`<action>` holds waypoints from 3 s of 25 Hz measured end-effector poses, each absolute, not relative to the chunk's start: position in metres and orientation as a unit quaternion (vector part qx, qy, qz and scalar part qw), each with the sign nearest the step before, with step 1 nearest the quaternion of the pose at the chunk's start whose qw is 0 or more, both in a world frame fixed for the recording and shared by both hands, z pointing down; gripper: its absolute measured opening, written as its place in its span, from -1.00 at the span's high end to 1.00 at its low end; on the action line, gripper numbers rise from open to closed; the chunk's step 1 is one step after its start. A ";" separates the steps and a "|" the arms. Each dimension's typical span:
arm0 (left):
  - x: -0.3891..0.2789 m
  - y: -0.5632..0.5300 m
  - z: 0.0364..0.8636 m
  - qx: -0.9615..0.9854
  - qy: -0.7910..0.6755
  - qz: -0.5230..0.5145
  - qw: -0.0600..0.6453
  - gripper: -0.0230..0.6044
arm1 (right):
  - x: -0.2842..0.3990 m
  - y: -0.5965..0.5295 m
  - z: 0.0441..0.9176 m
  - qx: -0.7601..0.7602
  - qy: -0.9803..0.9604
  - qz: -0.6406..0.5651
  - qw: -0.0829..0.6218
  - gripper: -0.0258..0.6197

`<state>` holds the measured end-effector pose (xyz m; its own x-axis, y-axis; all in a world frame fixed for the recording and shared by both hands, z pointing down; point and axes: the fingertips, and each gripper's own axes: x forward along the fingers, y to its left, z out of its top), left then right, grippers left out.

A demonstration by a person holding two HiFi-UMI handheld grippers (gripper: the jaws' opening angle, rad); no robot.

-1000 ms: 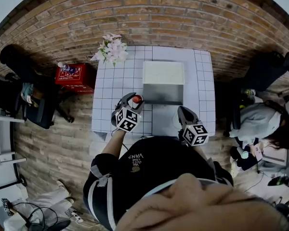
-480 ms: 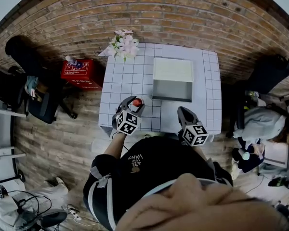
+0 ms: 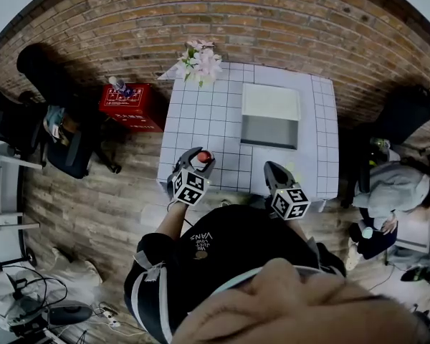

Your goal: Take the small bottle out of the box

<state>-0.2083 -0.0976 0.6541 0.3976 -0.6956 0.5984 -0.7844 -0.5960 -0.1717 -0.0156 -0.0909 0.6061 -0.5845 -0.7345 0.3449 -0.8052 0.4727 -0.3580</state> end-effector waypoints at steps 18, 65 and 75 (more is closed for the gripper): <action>-0.219 -0.055 0.636 0.798 -0.521 0.288 0.099 0.21 | -0.027 -0.092 0.604 0.386 -0.888 0.235 0.089 0.92; -0.075 0.001 0.636 0.724 -0.623 0.250 0.158 0.21 | 0.090 -0.094 0.611 0.266 -0.929 0.221 0.136 0.92; -0.063 -0.004 0.636 0.731 -0.616 0.249 0.154 0.21 | 0.098 -0.089 0.615 0.260 -0.931 0.198 0.165 0.92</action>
